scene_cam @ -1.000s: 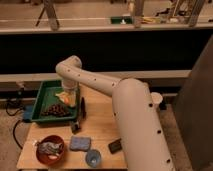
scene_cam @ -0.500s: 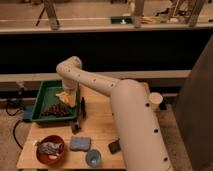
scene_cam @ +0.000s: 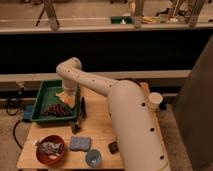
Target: Place apple in plastic cup
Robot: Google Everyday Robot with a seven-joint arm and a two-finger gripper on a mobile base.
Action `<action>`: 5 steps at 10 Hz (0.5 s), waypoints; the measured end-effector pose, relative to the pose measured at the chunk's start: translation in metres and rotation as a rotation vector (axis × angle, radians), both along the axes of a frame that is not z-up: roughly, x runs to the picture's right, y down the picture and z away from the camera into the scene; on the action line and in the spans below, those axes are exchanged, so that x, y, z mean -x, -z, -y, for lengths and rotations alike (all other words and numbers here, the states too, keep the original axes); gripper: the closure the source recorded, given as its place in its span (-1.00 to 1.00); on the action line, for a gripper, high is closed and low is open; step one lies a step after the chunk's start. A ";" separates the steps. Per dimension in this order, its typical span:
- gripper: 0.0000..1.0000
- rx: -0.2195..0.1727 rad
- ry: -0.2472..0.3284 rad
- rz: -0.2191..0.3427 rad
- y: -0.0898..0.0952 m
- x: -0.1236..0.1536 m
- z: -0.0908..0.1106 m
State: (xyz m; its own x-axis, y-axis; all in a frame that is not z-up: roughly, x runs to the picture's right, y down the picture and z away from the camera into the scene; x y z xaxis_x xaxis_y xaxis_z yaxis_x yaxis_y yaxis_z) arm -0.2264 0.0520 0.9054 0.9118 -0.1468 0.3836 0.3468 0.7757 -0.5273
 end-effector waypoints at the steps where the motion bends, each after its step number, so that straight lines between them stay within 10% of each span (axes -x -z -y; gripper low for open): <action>1: -0.60 0.005 -0.002 -0.003 -0.001 0.000 -0.001; 5: -0.60 0.008 -0.007 -0.021 -0.006 -0.001 -0.004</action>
